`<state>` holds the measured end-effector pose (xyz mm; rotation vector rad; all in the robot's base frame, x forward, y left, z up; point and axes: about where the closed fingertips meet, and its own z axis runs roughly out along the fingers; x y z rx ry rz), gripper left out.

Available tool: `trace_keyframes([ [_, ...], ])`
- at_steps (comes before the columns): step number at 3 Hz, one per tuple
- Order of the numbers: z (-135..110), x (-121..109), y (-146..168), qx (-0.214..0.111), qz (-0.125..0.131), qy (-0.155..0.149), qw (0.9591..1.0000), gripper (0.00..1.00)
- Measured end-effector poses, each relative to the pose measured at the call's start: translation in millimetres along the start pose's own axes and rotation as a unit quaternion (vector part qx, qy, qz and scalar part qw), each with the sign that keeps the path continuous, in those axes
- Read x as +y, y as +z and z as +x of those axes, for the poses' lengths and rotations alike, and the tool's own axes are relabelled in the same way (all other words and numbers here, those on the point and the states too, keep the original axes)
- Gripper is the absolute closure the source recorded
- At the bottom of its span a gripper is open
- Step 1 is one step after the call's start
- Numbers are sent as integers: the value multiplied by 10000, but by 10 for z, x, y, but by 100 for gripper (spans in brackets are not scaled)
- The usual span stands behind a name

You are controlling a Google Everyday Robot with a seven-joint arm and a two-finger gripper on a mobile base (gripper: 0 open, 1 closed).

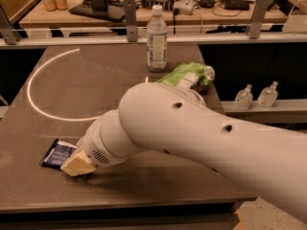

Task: Pick rxbar blueberry

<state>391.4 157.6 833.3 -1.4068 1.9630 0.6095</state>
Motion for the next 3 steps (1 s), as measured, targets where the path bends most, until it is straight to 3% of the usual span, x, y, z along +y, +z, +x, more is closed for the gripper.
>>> trace_keyframes([
  [1, -211, -323, -330, -410, 358, -67, 9985, 100],
  [2, -609, -626, -822, -1081, 734, -391, 9907, 100],
  [3, -670, -625, -886, -1109, 823, -782, 9873, 100],
])
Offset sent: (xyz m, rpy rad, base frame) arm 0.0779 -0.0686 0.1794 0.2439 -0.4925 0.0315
